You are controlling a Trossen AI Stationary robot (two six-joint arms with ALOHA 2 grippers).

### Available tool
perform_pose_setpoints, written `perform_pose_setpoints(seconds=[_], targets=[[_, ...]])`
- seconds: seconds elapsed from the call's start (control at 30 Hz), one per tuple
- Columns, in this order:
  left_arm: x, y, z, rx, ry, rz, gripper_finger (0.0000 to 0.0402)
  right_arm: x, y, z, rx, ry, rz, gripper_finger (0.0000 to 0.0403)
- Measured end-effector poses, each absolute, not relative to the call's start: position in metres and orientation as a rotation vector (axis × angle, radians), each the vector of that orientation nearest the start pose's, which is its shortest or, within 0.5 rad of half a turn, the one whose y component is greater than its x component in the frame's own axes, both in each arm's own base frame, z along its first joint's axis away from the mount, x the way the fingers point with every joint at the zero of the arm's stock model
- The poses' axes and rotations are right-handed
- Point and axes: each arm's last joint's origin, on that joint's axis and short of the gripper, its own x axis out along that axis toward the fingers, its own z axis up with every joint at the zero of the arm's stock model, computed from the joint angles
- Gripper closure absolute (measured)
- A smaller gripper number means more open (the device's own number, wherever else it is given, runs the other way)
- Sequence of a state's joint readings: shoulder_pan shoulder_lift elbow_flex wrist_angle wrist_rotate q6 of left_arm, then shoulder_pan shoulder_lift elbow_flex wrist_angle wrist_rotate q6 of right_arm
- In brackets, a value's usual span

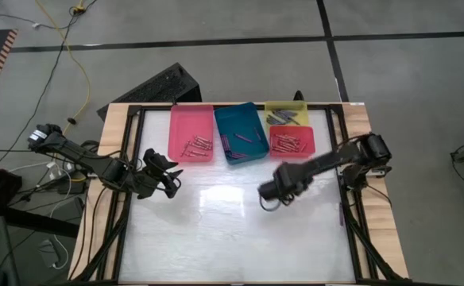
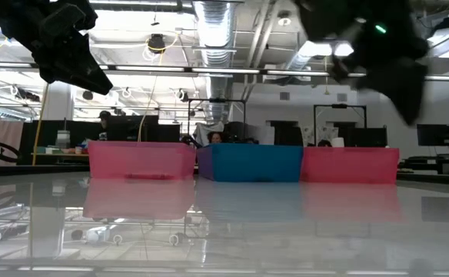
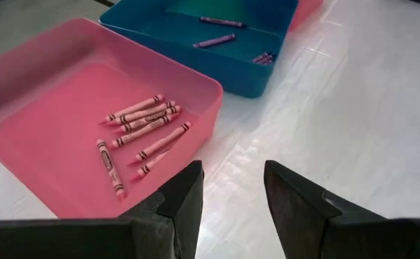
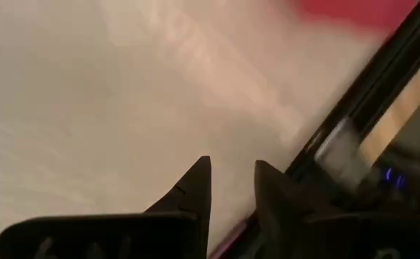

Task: Sort crayons
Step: Put the violet crayon into the blue bin

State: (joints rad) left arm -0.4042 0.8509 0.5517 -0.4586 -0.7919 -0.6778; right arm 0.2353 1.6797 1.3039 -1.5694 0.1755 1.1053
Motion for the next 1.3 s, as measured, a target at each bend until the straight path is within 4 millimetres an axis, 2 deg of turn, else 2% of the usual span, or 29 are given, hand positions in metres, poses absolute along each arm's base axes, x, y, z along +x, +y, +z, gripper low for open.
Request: perform_pose_setpoints(seconds=[0.17, 0.3, 0.8, 1.03, 1.17, 1.3], targets=[[0.157, -0.045, 0.227, -0.218, 0.468, 0.554, 0.0262, 0.23, 0.079, 0.206, 0.508, 1.769, -1.133, 0.0301], [0.157, -0.045, 0.227, -0.219, 0.468, 0.554, 0.0262, 0.213, 0.095, 0.191, 0.584, 1.809, -1.238, 0.0301], [0.157, -0.045, 0.227, -0.218, 0.465, 0.556, 0.0262, 0.179, 0.15, 0.189, 0.664, 1.71, -1.454, 0.0301], [0.157, -0.045, 0.227, -0.217, 0.465, 0.557, 0.0262, 0.167, 0.16, 0.185, 0.673, 1.688, -1.516, 0.0301], [0.157, -0.045, 0.227, -0.219, 0.464, 0.557, 0.0262, 0.157, 0.16, 0.168, 0.709, 1.802, -1.498, 0.0301], [0.157, -0.045, 0.227, -0.219, 0.464, 0.558, 0.0262, 0.152, 0.159, 0.15, 0.739, 1.812, -1.432, 0.0301]])
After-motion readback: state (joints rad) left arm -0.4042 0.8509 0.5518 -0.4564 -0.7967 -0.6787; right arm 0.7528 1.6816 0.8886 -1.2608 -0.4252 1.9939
